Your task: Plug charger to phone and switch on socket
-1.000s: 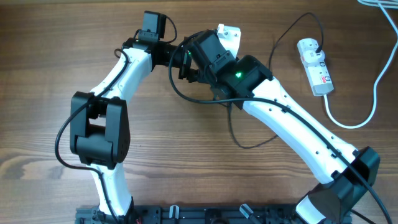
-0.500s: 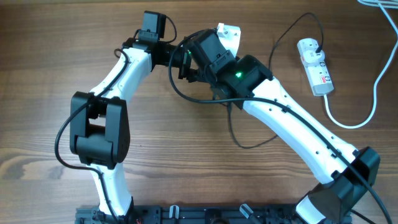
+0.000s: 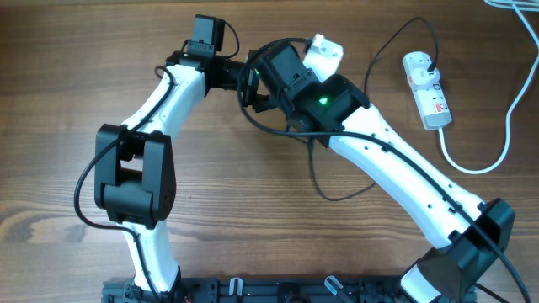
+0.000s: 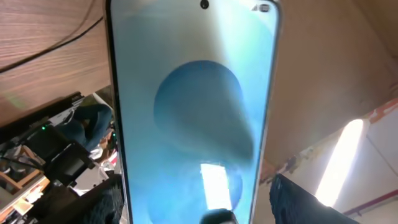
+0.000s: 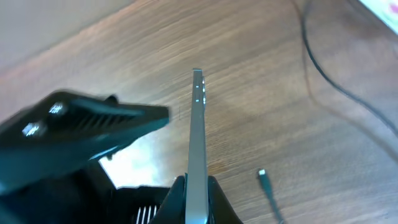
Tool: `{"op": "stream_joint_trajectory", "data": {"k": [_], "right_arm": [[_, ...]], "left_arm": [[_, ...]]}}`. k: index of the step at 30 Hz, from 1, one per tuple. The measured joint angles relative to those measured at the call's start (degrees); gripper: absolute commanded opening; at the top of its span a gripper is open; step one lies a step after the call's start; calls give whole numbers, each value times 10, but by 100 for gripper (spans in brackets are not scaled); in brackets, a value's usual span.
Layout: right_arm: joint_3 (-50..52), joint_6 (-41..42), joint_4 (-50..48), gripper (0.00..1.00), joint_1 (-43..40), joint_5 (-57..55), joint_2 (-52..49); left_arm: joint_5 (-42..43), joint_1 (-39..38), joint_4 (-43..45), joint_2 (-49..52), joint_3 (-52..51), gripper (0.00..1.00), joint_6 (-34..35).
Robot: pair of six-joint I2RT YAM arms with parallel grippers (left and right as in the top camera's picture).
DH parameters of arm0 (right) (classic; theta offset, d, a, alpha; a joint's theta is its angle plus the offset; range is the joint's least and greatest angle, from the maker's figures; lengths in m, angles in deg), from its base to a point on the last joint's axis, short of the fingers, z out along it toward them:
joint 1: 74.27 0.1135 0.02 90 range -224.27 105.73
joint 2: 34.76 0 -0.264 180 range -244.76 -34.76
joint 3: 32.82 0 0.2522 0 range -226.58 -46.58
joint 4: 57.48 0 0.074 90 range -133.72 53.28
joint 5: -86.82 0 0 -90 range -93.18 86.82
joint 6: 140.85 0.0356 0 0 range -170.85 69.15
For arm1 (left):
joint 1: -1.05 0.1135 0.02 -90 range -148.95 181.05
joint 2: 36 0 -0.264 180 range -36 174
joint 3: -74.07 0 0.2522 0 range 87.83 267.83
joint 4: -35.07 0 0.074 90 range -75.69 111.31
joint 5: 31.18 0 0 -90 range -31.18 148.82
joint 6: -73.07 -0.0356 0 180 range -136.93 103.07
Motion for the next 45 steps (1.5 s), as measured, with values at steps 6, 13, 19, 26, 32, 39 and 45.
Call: {"op": "stream_joint_trajectory", "data": {"k": [6, 13, 19, 26, 32, 39, 45], "right_arm": [[0, 263, 6, 5, 0, 2, 0], [0, 446, 6, 4, 0, 8, 0], [0, 510, 11, 4, 0, 12, 37], [0, 543, 24, 4, 0, 52, 82], [0, 558, 32, 4, 0, 80, 82], [0, 561, 32, 4, 0, 91, 81], [0, 563, 26, 4, 0, 91, 61]], "left_arm": [[4, 9, 0, 0, 0, 70, 0], [6, 12, 0, 0, 0, 63, 2], [6, 12, 0, 0, 0, 50, 4], [17, 13, 2, 0, 0, 46, 14], [40, 13, 2, 0, 0, 46, 22], [63, 13, 2, 0, 0, 47, 28], [69, 13, 2, 0, 0, 46, 30]]}}
